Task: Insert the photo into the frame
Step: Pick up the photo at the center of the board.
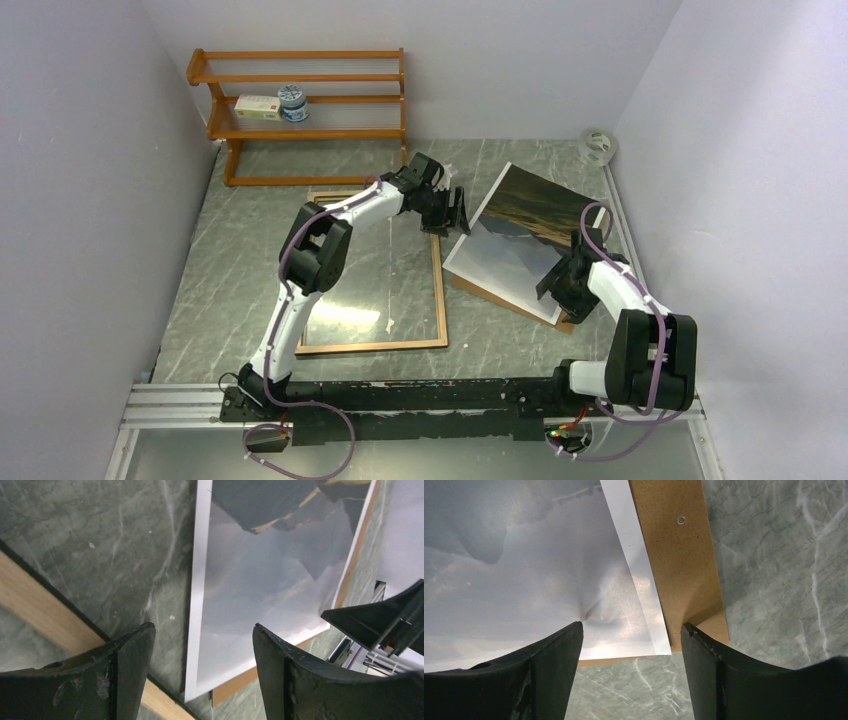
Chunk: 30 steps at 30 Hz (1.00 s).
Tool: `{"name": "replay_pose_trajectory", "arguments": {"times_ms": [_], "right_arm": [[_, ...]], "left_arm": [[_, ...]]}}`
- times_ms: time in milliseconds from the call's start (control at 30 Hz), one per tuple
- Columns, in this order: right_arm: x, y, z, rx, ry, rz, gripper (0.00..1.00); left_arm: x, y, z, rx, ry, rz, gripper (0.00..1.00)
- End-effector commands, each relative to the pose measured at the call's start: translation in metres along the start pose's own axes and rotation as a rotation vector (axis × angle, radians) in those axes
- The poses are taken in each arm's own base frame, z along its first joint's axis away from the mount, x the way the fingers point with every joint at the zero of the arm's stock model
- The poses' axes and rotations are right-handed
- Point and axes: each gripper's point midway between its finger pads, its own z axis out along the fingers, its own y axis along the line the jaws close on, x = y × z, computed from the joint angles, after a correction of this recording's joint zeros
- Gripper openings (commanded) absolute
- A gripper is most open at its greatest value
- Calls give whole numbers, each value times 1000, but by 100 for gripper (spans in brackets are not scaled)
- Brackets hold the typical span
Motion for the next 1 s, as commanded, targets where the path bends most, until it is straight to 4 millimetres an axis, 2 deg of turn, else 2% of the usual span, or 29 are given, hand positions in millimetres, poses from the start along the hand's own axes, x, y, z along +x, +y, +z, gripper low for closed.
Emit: {"name": "replay_pose_trajectory", "arguments": {"times_ms": [0, 167, 400, 467, 600, 833, 967], "right_arm": [[7, 5, 8, -33, 38, -8, 74], [8, 3, 14, -14, 61, -12, 74], [12, 6, 22, -12, 107, -8, 73], [13, 6, 23, -13, 111, -7, 72], [9, 9, 21, -31, 91, -11, 70], [10, 8, 22, -30, 90, -10, 70], [10, 9, 22, -35, 89, -5, 69]], "left_arm": [[-2, -7, 11, -26, -1, -66, 77], [18, 6, 12, -121, 84, -206, 77], [52, -9, 9, -17, 310, -296, 67], [50, -14, 5, 40, 304, -314, 63], [31, -33, -9, 170, 259, -313, 52], [17, -64, -23, 344, 251, -320, 43], [15, -66, -26, 353, 232, -294, 37]]}}
